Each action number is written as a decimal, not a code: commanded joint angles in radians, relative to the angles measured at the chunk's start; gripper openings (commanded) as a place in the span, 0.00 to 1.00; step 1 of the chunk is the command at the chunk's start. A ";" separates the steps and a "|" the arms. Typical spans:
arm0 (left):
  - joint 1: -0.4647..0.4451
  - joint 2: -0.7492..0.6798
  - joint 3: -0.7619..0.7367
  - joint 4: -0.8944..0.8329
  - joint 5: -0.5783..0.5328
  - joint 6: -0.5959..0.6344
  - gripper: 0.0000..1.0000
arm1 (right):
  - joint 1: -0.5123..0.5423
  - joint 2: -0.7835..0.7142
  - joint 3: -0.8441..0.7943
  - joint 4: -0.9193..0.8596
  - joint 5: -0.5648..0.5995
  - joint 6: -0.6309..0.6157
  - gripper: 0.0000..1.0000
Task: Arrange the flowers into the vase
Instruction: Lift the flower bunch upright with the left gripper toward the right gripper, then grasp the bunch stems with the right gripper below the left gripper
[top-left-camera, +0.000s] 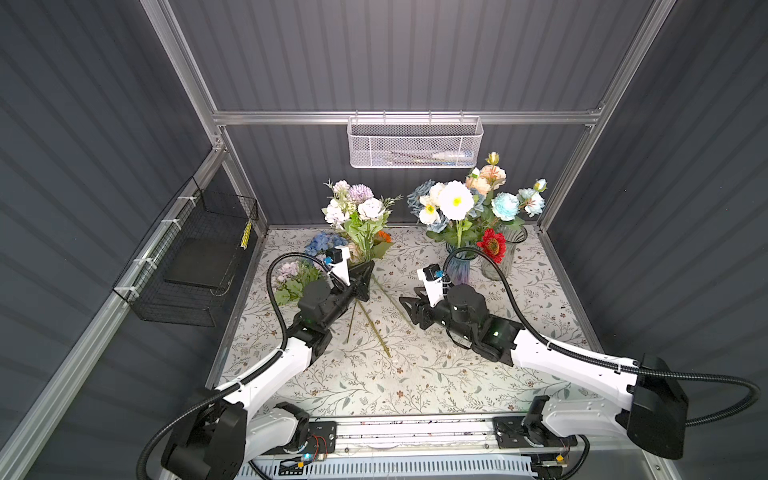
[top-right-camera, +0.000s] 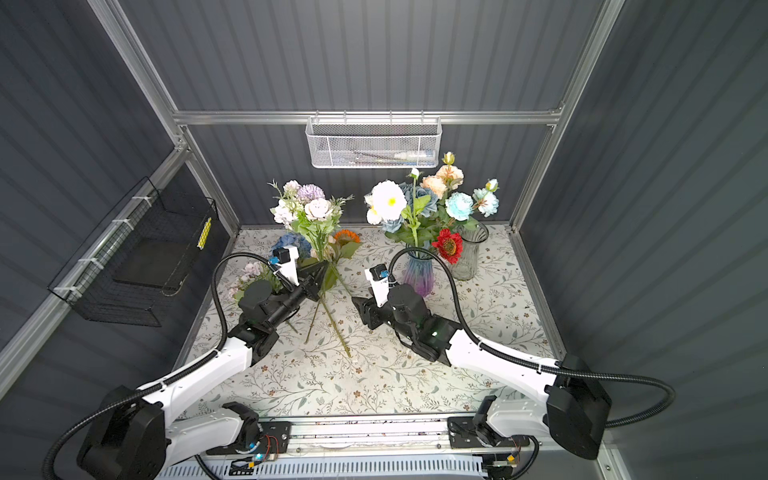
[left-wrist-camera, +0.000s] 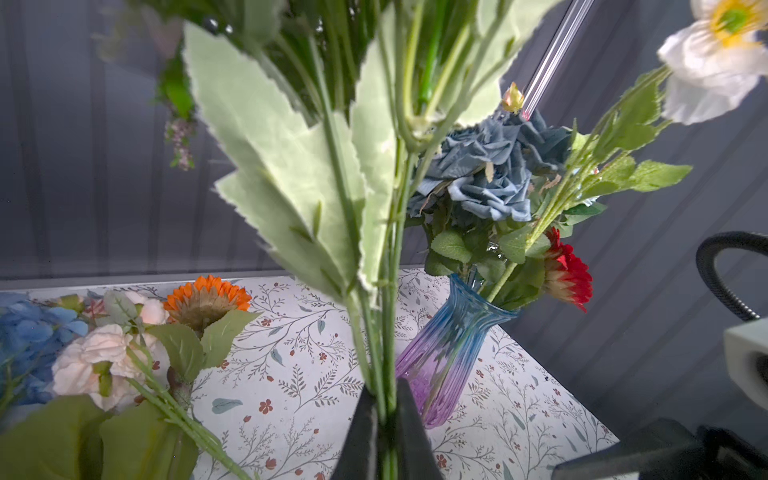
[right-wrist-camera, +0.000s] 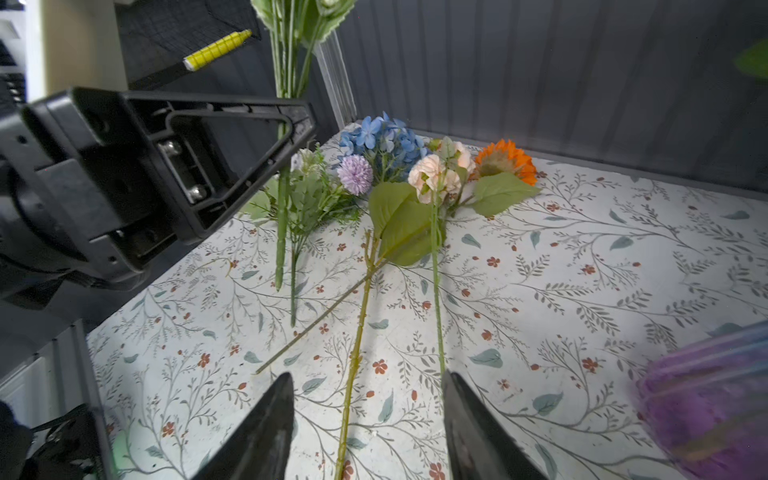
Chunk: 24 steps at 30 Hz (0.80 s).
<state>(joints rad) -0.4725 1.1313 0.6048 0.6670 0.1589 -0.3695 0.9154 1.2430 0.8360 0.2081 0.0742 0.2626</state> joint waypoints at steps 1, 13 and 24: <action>-0.001 -0.053 0.062 -0.064 0.062 0.034 0.00 | 0.028 -0.026 0.068 0.004 -0.078 -0.018 0.57; -0.085 -0.103 0.021 0.122 0.135 -0.114 0.00 | 0.050 0.035 0.158 0.069 -0.157 -0.002 0.50; -0.123 -0.108 0.003 0.156 0.142 -0.163 0.00 | 0.044 0.078 0.154 0.113 -0.093 0.020 0.29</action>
<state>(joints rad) -0.5842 1.0344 0.6212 0.7689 0.2859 -0.5140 0.9627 1.3254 0.9764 0.2752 -0.0525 0.2771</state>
